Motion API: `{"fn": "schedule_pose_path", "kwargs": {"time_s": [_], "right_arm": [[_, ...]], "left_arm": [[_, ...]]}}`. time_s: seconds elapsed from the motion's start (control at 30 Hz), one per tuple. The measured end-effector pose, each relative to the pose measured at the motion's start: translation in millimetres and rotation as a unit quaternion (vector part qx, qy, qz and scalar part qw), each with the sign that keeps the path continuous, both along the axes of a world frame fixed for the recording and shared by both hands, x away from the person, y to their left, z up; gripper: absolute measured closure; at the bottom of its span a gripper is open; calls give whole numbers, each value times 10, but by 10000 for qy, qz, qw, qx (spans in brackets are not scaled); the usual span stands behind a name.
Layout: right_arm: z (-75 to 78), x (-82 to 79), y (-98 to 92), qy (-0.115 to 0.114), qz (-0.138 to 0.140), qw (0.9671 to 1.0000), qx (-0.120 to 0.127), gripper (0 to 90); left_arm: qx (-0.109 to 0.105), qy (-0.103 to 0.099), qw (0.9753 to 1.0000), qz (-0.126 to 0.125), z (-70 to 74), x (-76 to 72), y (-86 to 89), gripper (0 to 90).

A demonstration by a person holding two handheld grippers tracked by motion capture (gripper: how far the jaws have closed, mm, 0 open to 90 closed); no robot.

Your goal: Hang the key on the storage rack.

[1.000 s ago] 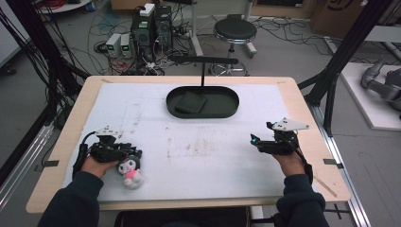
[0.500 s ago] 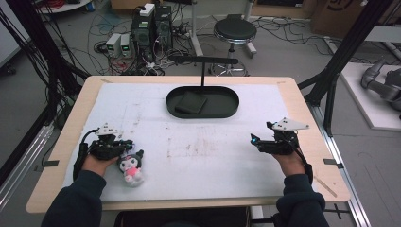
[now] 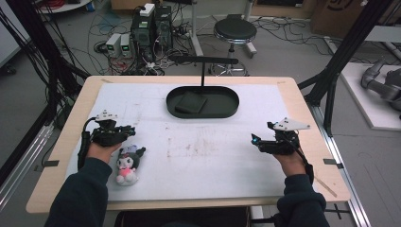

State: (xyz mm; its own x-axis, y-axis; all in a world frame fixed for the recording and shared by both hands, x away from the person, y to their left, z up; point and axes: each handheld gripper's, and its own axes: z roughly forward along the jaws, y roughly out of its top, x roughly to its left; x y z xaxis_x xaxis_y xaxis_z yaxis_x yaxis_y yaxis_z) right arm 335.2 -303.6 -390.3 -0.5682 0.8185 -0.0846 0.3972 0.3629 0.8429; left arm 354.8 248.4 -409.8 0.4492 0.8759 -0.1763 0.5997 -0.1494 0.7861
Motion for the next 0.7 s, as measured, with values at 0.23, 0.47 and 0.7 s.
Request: {"fn": "schedule_pose_path", "kwargs": {"time_s": [0.23,0.47,0.7], "right_arm": [[10,-13,9,-12,9,10000,-27,207],[29,-18,44,-53,56,10000,-23,207],[31,-13,46,-48,59,10000,-11,207]], "left_arm": [[-174,-88,9997,176,149,-378,-59,392],[-95,-134,9995,288,159,-720,-204,218],[383,303,9971,580,-153,-712,-301,218]]}}
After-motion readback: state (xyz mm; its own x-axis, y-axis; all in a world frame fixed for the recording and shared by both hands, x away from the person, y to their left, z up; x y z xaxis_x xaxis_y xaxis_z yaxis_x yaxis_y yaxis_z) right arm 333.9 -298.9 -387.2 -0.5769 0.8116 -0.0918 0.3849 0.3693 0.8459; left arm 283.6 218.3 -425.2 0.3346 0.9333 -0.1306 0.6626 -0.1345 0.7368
